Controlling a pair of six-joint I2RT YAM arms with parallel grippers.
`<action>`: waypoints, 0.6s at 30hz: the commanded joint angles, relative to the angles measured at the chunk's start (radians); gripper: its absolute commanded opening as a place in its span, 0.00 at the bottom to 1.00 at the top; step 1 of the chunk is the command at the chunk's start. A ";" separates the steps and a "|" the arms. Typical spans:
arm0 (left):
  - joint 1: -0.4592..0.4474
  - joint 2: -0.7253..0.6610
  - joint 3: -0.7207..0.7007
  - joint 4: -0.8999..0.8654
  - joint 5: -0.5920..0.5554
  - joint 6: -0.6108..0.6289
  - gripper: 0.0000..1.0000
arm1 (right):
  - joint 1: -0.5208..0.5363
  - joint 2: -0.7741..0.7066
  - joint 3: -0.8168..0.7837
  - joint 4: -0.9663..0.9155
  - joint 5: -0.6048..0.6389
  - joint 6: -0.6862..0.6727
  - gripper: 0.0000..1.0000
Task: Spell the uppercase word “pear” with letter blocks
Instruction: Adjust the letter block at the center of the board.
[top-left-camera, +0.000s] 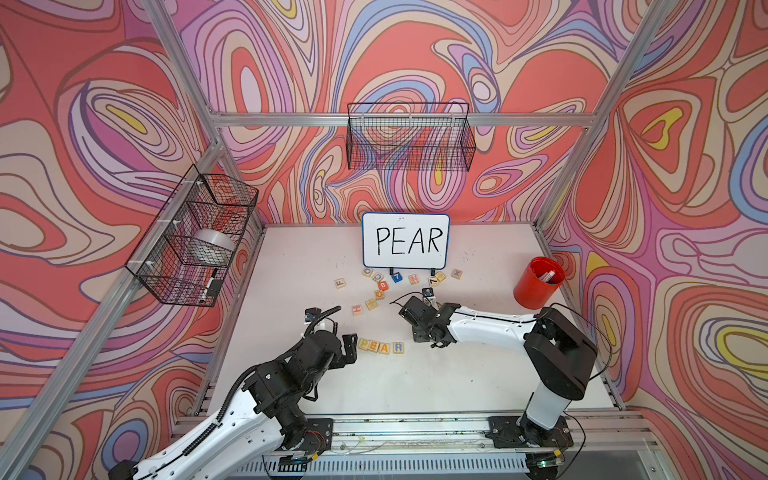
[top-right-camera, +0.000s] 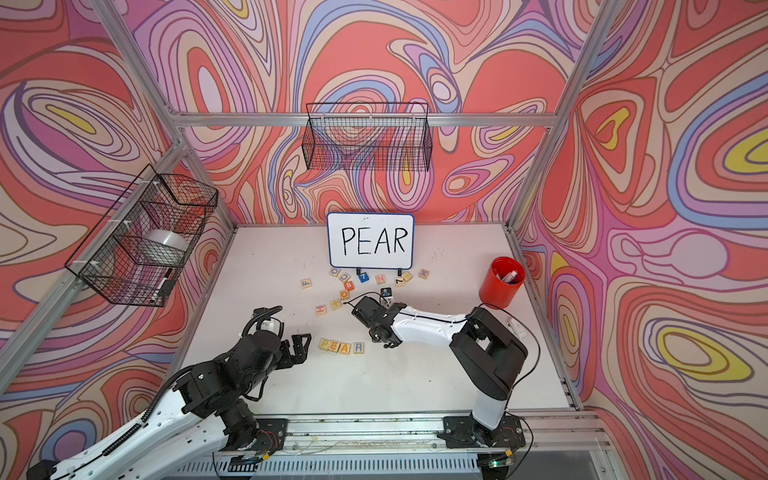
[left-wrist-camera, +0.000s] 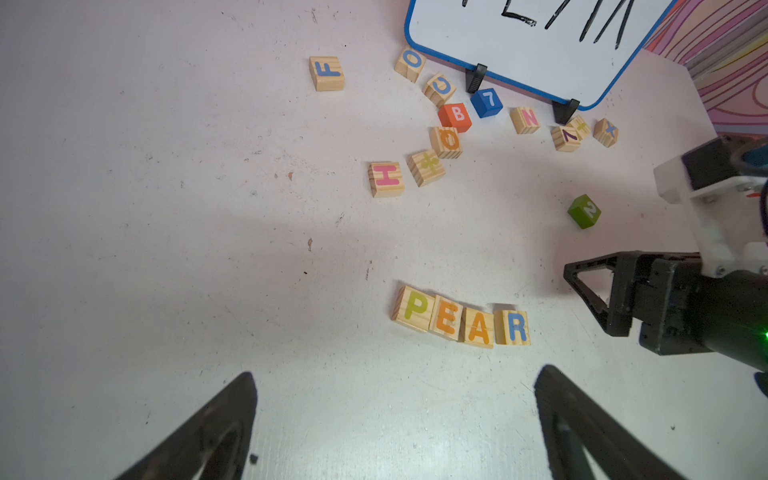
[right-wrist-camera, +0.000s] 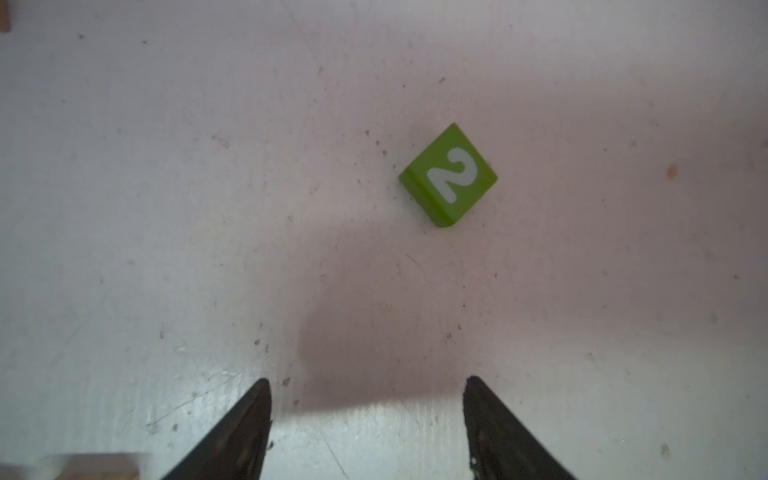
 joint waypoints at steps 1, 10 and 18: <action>-0.002 -0.004 0.019 0.012 -0.003 -0.010 1.00 | 0.007 -0.025 -0.024 0.068 -0.069 -0.018 0.80; -0.002 -0.001 0.019 0.020 -0.006 -0.011 1.00 | 0.048 -0.008 -0.025 0.084 -0.110 -0.045 0.85; -0.002 -0.006 0.018 0.019 0.001 -0.010 1.00 | 0.060 0.000 -0.032 0.085 -0.110 -0.034 0.85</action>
